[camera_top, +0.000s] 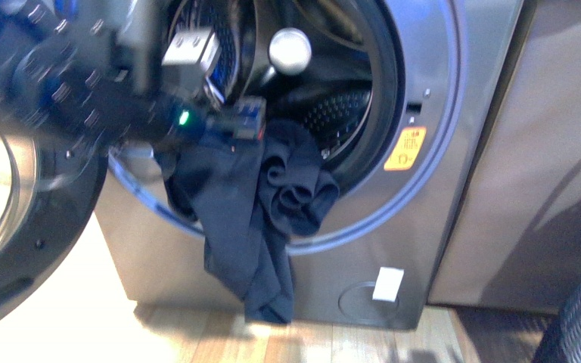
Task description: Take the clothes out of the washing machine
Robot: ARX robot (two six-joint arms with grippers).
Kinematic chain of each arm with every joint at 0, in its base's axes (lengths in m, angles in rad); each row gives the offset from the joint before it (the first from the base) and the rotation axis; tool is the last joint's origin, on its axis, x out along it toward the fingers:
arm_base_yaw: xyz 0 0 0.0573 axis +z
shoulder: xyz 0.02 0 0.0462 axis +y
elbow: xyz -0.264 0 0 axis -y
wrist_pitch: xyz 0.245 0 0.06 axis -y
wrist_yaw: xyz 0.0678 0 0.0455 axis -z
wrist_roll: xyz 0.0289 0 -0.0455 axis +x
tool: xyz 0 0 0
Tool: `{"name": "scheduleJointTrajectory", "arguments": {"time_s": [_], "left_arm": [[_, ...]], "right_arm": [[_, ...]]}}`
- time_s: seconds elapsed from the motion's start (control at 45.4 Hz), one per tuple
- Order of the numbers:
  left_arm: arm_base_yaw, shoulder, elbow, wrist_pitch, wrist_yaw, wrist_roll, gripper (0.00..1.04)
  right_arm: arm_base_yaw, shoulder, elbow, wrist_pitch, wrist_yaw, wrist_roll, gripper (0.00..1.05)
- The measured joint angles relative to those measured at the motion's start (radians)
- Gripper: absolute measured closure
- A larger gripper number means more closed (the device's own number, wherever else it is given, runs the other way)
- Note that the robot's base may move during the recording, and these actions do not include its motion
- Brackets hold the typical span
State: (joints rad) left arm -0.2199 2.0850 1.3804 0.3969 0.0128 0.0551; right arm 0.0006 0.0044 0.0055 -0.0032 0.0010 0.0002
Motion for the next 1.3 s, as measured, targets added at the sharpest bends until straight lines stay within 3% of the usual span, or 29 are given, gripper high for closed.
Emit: {"name": "scheduleJointTrajectory", "arguments": {"time_s": [0.528,0.881,1.299], "left_arm": [[0.022,0.167,0.256,-0.236,-0.099,0.04,0.07],[0.002,0.202,0.307,-0.309,-0.055,-0.037,0.07],[-0.087,0.221,0.353,-0.349,0.118,-0.236,0.07]], "right_arm": [[0.0,0.0,0.0,0.0,0.0,0.0,0.07],[0.0,0.0,0.0,0.0,0.0,0.0,0.07],[0.0,0.0,0.0,0.0,0.0,0.0,0.07]]}}
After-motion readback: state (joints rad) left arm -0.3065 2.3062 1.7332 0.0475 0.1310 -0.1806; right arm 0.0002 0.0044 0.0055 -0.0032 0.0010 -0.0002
